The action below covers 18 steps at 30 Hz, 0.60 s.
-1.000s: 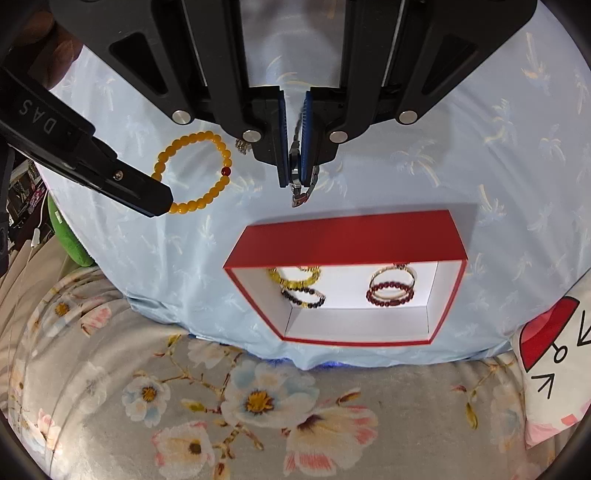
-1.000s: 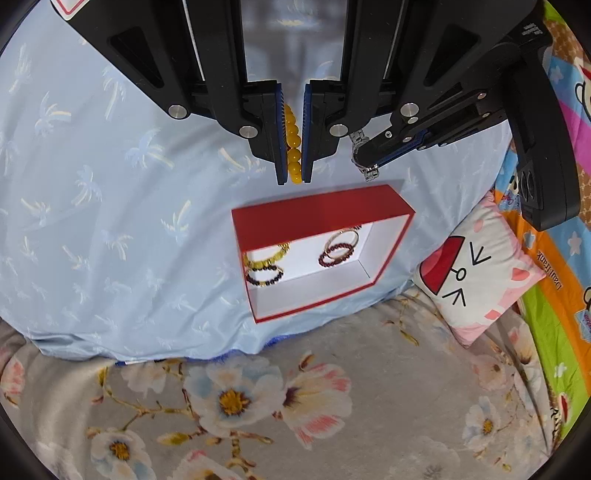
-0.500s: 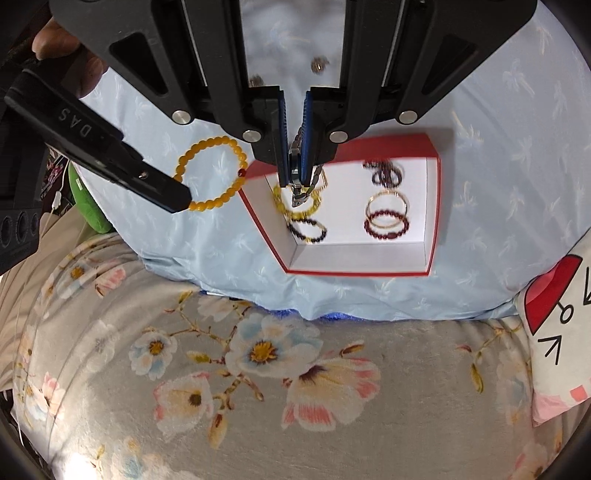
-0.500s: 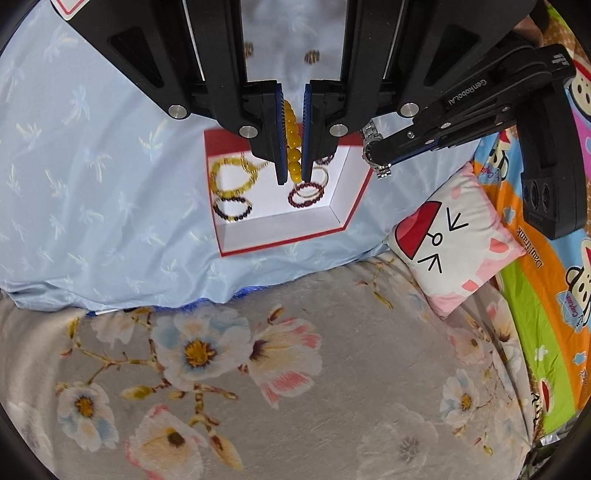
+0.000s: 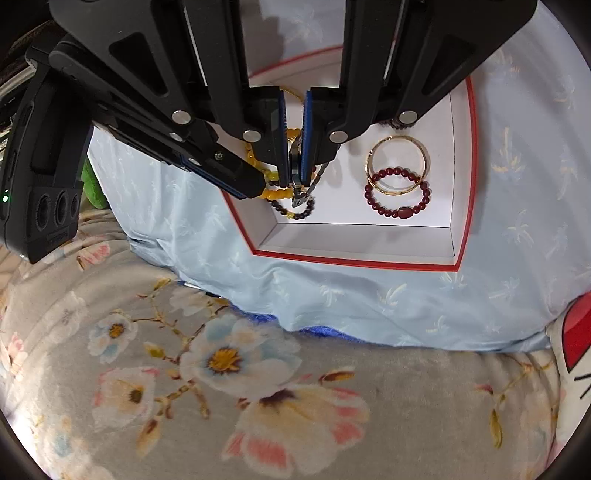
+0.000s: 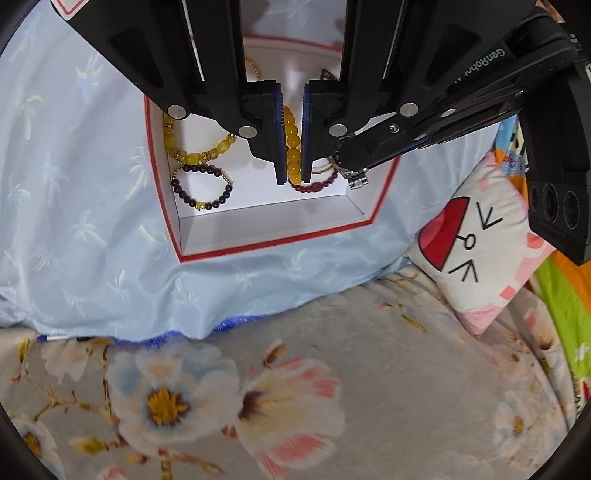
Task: Organize jewelry
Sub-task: 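Lift the watch and amber bracelet and carry both into the red box, then open both tools to drop the watch and amber bracelet in the box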
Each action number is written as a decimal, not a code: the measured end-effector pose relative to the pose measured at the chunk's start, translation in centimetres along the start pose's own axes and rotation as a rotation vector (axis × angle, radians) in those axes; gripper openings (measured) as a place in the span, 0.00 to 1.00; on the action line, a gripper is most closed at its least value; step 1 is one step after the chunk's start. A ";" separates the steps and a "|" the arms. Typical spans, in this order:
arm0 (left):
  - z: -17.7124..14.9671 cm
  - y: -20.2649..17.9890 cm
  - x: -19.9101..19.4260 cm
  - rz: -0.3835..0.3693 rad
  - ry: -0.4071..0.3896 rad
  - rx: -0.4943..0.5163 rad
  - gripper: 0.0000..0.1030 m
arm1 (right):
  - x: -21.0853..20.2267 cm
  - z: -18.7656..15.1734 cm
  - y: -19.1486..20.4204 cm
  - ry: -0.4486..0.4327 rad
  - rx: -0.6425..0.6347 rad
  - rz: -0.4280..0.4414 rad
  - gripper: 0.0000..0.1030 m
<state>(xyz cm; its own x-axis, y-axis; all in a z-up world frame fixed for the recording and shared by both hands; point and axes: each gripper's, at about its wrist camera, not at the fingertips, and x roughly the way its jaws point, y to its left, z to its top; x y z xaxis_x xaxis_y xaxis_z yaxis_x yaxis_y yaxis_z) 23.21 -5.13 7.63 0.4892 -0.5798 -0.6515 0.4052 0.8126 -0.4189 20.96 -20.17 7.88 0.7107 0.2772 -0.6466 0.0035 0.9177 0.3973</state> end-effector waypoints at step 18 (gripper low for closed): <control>-2.4 0.5 -3.3 0.234 -0.157 0.098 0.44 | -1.6 -2.7 -0.5 -0.054 -0.084 -0.162 0.35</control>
<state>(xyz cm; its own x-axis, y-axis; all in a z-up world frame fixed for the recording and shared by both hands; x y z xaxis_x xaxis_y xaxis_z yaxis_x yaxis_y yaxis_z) 19.93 -2.62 8.05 0.6889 -0.3852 -0.6140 0.3359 0.9203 -0.2004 17.94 -20.28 7.00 0.7425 0.1099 -0.6608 0.0641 0.9703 0.2334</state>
